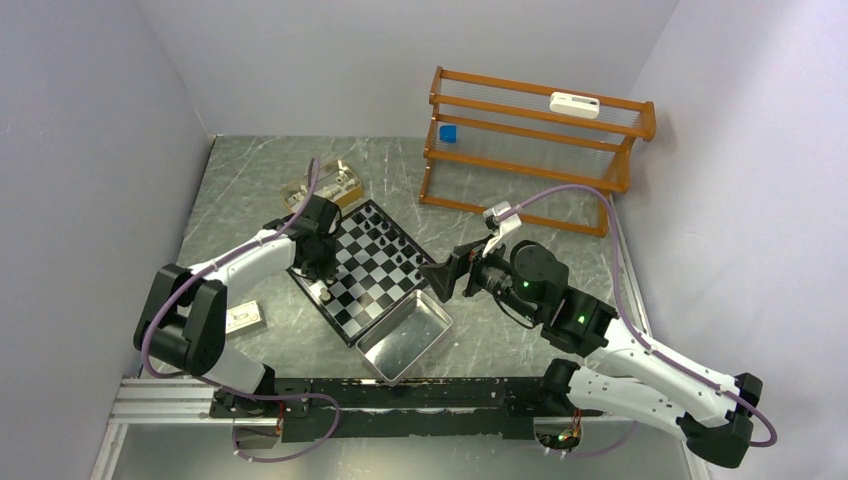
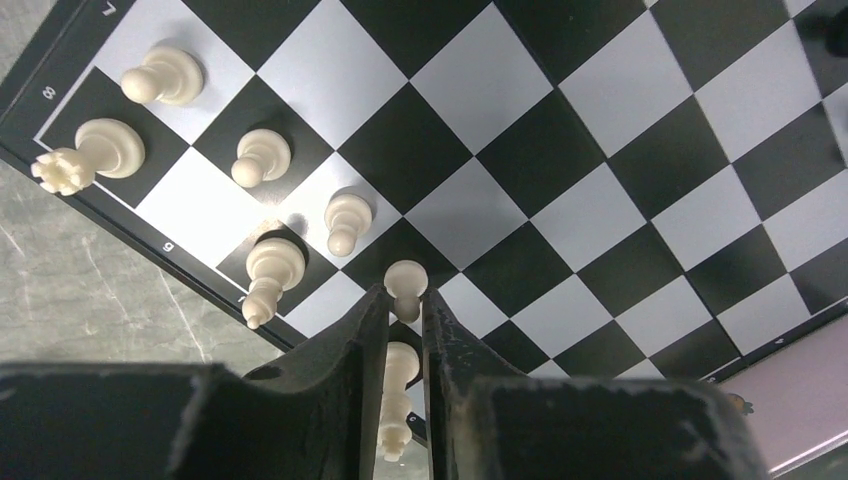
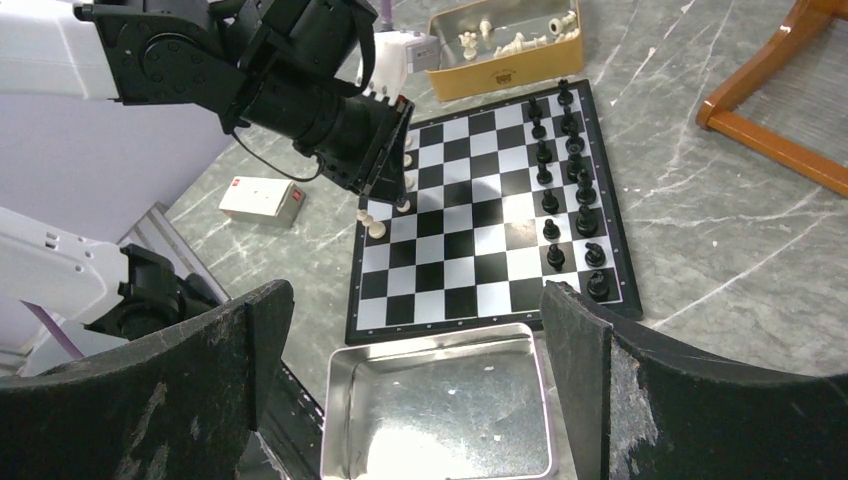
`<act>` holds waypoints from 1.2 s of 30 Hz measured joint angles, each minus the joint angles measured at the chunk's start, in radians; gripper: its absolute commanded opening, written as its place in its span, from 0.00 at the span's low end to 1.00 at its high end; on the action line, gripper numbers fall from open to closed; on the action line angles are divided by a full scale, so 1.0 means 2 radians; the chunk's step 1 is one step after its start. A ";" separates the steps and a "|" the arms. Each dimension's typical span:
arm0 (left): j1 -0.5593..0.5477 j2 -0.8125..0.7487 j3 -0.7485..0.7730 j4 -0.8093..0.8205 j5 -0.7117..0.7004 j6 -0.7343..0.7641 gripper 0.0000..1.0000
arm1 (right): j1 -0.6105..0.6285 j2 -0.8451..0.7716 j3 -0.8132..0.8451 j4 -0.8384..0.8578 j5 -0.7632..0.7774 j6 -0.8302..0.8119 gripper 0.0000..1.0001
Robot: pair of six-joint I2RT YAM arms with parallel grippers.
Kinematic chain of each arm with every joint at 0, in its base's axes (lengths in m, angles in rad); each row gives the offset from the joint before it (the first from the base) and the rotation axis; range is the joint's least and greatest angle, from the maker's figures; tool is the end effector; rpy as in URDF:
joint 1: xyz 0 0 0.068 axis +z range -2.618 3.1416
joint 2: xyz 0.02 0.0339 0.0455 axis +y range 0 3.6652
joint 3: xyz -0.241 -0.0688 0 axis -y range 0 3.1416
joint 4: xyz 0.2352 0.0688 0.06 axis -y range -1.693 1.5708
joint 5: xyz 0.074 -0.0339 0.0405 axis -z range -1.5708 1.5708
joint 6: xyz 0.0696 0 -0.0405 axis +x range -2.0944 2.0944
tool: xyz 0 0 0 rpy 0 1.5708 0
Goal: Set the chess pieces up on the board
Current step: Place the chess piece on the chessboard, then pick up the chess piece from the storage box.
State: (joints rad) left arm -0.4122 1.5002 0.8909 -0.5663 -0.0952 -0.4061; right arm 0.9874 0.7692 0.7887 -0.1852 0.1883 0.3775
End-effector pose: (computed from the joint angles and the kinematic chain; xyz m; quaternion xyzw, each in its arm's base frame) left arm 0.2641 -0.1083 0.1363 -0.0064 0.9795 -0.0352 0.1985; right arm 0.1328 0.1775 0.3222 -0.1702 0.7430 0.3500 0.5445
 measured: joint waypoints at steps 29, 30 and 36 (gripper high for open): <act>0.036 0.085 0.250 0.002 -0.031 0.034 0.29 | 0.000 0.010 0.009 0.000 0.016 -0.018 1.00; 0.042 0.101 0.264 0.003 -0.030 0.035 0.29 | 0.000 0.010 0.010 0.000 0.018 -0.020 1.00; 0.079 0.198 0.344 0.016 -0.025 0.040 0.29 | 0.000 0.018 0.018 -0.001 0.027 -0.025 1.00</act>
State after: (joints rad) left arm -0.2546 1.8954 1.5791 -0.5335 -0.1448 -0.3256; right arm 0.9878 0.8043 0.8238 -0.1867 0.2428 0.3275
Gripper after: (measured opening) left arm 0.289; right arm 0.997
